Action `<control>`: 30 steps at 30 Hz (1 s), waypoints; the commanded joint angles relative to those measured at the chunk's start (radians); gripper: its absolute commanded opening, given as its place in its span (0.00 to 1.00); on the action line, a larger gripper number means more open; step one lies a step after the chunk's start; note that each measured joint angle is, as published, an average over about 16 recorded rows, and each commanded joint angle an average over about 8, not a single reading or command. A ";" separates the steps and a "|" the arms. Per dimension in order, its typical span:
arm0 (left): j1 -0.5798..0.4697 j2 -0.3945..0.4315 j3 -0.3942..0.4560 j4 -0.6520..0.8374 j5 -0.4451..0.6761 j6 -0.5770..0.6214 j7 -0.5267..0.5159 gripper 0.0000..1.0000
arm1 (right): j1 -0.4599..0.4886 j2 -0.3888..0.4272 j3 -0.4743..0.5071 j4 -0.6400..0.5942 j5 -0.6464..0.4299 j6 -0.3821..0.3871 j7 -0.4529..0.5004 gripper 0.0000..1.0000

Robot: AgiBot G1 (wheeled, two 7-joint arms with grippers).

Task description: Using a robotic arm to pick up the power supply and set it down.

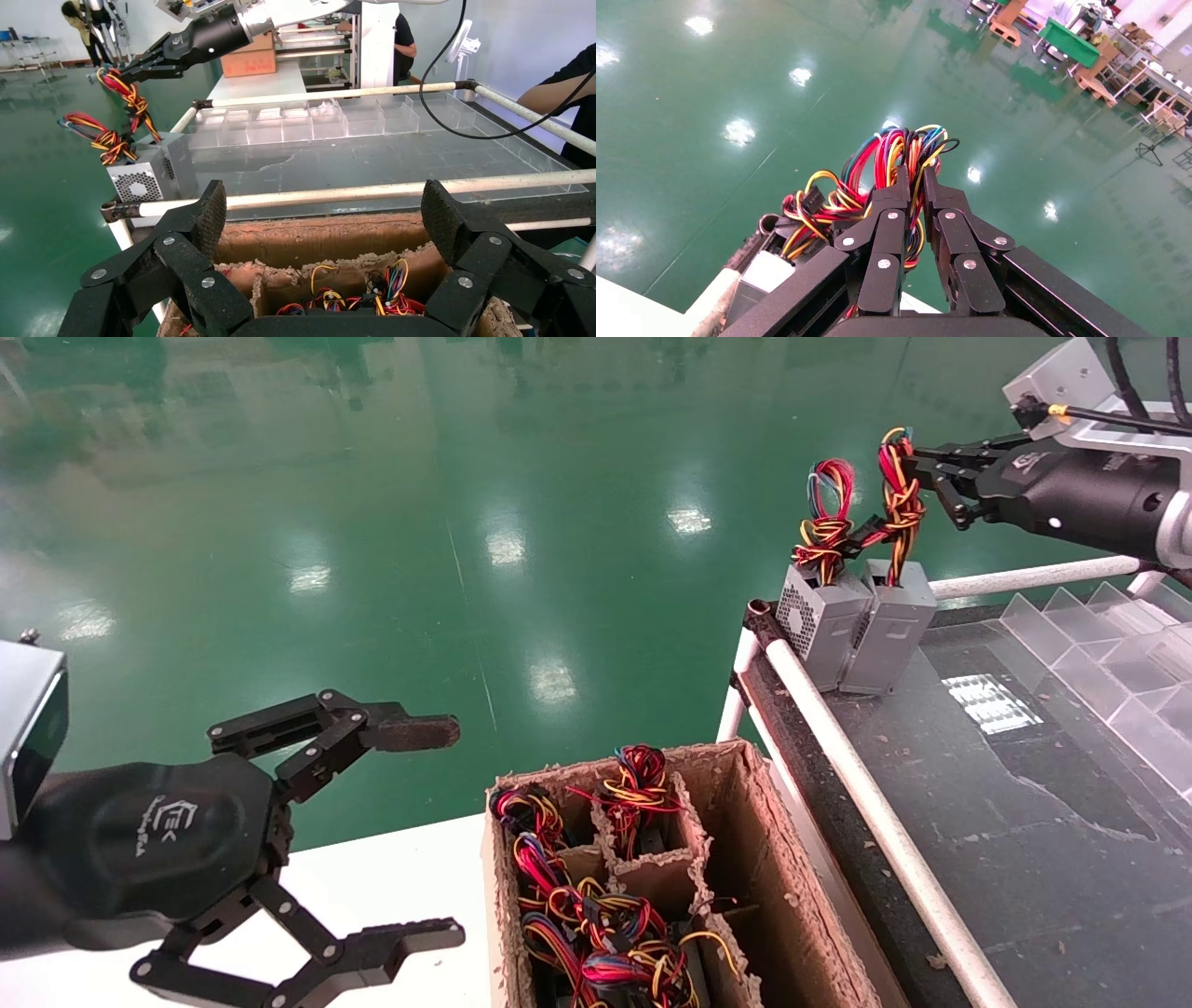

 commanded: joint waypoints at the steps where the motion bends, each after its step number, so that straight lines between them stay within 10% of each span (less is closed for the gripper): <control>1: 0.000 0.000 0.000 0.000 0.000 0.000 0.000 1.00 | 0.001 -0.007 -0.001 0.000 -0.002 0.003 -0.001 0.00; 9: 0.000 0.000 0.000 0.000 0.000 0.000 0.000 1.00 | 0.000 -0.021 0.001 -0.004 0.002 0.036 -0.005 0.03; 18: 0.000 0.000 0.001 0.000 0.000 0.000 0.000 1.00 | -0.002 -0.024 0.002 -0.004 0.002 0.036 -0.012 1.00; 30: 0.000 0.000 0.001 0.000 -0.001 0.000 0.001 1.00 | 0.000 -0.023 -0.001 -0.007 -0.001 0.037 -0.012 1.00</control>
